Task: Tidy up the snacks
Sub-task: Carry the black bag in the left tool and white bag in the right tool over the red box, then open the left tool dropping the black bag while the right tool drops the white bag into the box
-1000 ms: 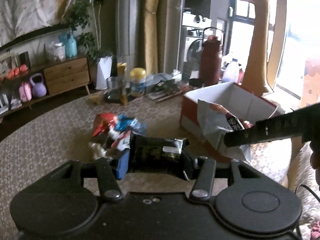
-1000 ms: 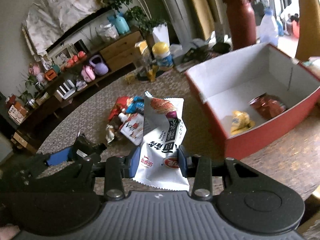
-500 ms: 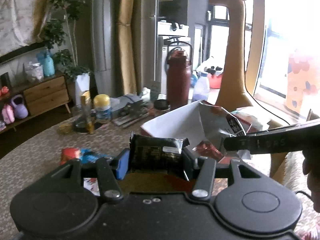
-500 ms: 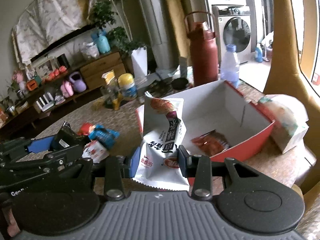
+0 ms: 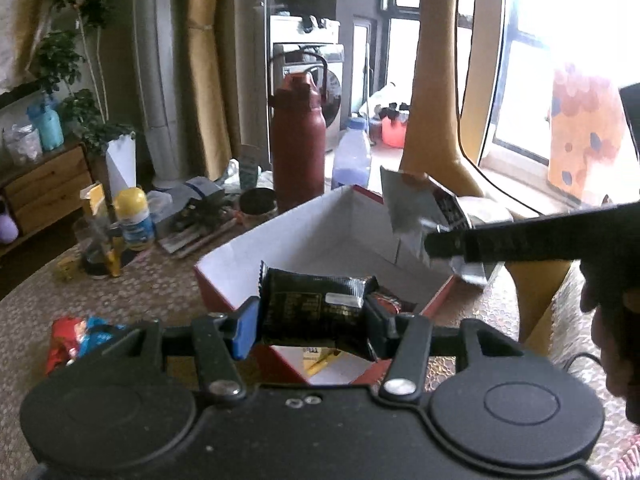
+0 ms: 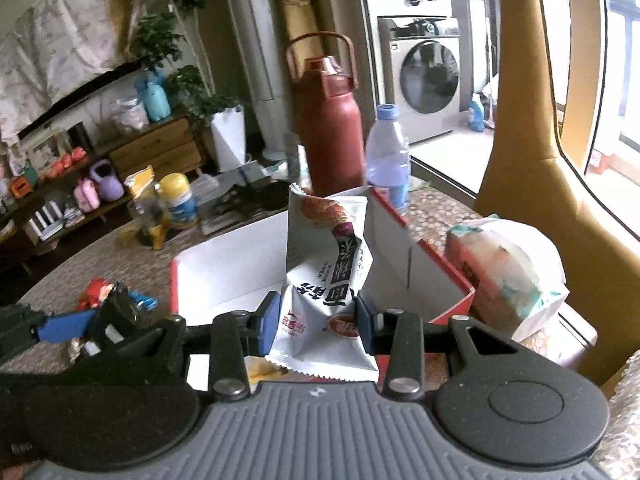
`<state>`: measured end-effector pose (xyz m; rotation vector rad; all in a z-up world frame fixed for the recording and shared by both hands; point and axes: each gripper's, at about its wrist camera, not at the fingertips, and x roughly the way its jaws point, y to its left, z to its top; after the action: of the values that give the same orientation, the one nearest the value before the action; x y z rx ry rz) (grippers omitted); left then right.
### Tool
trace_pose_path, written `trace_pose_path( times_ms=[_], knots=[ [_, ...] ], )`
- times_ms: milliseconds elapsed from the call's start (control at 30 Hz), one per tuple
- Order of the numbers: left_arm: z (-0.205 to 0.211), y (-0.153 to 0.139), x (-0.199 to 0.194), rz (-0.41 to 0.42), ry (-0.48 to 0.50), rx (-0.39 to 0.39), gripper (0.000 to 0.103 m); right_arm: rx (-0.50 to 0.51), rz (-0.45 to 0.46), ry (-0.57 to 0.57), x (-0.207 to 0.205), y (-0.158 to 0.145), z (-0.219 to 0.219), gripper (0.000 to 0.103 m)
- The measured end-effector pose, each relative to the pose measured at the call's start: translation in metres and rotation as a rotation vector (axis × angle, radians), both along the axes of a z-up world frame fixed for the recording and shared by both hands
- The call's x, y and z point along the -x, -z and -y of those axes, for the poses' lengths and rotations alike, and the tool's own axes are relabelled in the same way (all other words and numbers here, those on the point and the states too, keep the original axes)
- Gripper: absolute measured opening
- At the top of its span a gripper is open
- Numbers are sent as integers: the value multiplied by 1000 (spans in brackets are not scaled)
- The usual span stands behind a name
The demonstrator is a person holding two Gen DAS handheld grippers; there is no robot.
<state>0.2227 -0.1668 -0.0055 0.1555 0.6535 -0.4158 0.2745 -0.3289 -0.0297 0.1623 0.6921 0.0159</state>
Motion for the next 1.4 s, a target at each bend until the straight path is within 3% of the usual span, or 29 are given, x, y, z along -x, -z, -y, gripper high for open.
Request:
trace_pose_path(
  times_ms=[500, 1067, 1200, 1267, 1400],
  knots=[
    [33, 51, -51, -104, -10, -55, 53, 13, -83, 23, -66, 49, 12, 39],
    [50, 91, -71, -190, -2, -119, 55, -11, -158, 19, -79, 83, 9, 42],
    [50, 92, -69, -183, -3, -130, 65, -28, -150, 25, -77, 81, 12, 45],
    [51, 89, -67, -167, -6, -130, 72, -33, -143, 21, -75, 79, 13, 55],
    [48, 83, -62, -146, -10, -119, 86, -42, -125, 28, -69, 73, 14, 63]
  ],
)
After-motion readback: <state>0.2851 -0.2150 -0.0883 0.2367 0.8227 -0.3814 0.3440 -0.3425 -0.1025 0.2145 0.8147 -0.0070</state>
